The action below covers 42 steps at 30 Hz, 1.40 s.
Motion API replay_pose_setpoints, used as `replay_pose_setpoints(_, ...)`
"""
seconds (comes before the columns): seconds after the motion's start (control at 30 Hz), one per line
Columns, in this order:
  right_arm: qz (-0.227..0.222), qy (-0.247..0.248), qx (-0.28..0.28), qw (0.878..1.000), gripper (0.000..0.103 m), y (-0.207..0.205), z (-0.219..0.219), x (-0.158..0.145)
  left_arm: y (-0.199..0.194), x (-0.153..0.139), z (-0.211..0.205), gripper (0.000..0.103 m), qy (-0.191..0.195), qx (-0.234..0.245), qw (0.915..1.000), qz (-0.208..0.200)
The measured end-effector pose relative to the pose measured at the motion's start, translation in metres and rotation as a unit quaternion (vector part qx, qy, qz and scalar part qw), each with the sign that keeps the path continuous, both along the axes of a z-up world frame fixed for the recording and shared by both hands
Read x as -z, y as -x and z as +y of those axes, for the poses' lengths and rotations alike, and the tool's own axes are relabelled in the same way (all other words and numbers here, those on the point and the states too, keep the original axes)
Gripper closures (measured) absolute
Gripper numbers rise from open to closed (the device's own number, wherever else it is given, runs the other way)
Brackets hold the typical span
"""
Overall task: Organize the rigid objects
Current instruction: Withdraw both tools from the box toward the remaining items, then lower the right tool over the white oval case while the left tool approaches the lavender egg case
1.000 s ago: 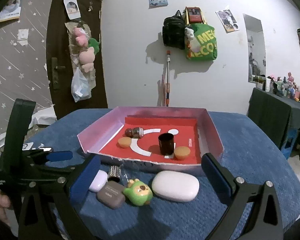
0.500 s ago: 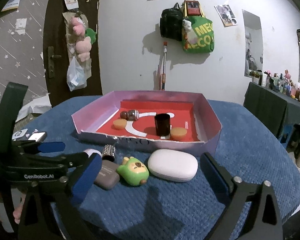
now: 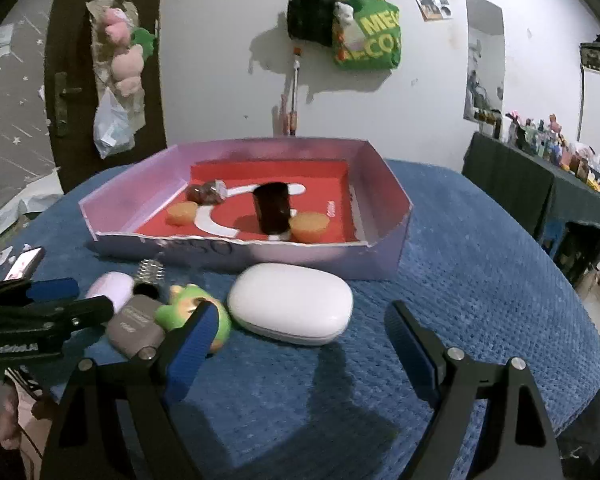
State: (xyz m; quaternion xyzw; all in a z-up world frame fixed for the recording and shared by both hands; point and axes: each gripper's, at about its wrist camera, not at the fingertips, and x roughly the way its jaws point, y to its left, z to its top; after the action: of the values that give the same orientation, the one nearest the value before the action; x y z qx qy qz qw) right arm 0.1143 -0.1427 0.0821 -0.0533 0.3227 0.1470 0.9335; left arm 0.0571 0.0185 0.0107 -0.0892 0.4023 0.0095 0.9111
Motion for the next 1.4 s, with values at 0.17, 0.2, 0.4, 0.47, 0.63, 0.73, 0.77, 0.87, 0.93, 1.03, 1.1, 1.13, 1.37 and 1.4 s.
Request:
replay_pose_setpoints(0.17, 0.02, 0.008, -0.001, 1.0, 0.016, -0.015, 0.0, 0.007, -0.002, 0.001, 0.003, 0.025, 0.009, 0.001, 1.0, 0.0)
replay_pose_setpoints(0.2, 0.024, 0.011, -0.005, 1.0, 0.016, -0.018, 0.002, 0.008, -0.002, 0.002, 0.004, 0.025, 0.011, 0.002, 0.9999, 0.0)
replay_pose_setpoints(0.4, 0.03, 0.023, -0.011, 0.999, 0.016, -0.029, 0.01, 0.007, -0.002, 0.003, 0.008, 0.024, 0.018, 0.01, 0.9998, 0.004)
replay_pose_setpoints(0.47, 0.037, 0.019, -0.016, 0.999, 0.015, -0.034, 0.01, 0.007, -0.002, 0.003, 0.009, 0.024, 0.019, 0.012, 0.9997, 0.005)
replay_pose_setpoints(0.63, 0.06, -0.004, -0.015, 0.998, 0.01, -0.048, 0.01, 0.008, -0.005, 0.003, 0.009, 0.025, 0.022, 0.016, 0.9996, 0.009)
replay_pose_setpoints(0.73, 0.073, -0.009, -0.012, 0.997, 0.009, -0.056, 0.011, 0.011, -0.006, 0.003, 0.008, 0.025, 0.02, 0.018, 0.9996, 0.01)
replay_pose_setpoints(0.77, 0.078, -0.013, -0.012, 0.997, 0.009, -0.058, 0.009, 0.012, -0.006, 0.003, 0.008, 0.025, 0.019, 0.019, 0.9996, 0.011)
replay_pose_setpoints(0.87, 0.09, -0.025, -0.006, 0.996, 0.004, -0.063, 0.006, 0.016, -0.007, 0.003, 0.009, 0.025, 0.019, 0.022, 0.9995, 0.012)
replay_pose_setpoints(0.93, 0.09, -0.016, -0.009, 0.996, 0.002, -0.064, 0.006, 0.017, -0.008, 0.003, 0.011, 0.025, 0.028, 0.024, 0.9992, 0.015)
replay_pose_setpoints(1.03, 0.089, 0.004, -0.024, 0.996, 0.002, -0.057, 0.006, 0.016, -0.009, 0.004, 0.014, 0.025, 0.038, 0.024, 0.9989, 0.018)
replay_pose_setpoints(1.1, 0.082, 0.015, -0.024, 0.996, 0.002, -0.048, 0.005, 0.017, -0.009, 0.004, 0.012, 0.025, 0.034, 0.024, 0.999, 0.017)
replay_pose_setpoints(1.13, 0.075, 0.028, -0.018, 0.997, 0.002, -0.042, 0.004, 0.018, -0.009, 0.004, 0.011, 0.025, 0.031, 0.024, 0.9991, 0.017)
replay_pose_setpoints(1.37, 0.051, 0.031, -0.023, 0.998, 0.003, -0.039, 0.007, 0.019, -0.01, 0.004, 0.009, 0.025, 0.033, 0.015, 0.9993, 0.009)
replay_pose_setpoints(1.4, 0.049, 0.035, -0.025, 0.998, 0.003, -0.04, 0.009, 0.019, -0.009, 0.004, 0.008, 0.025, 0.033, 0.013, 0.9993, 0.007)
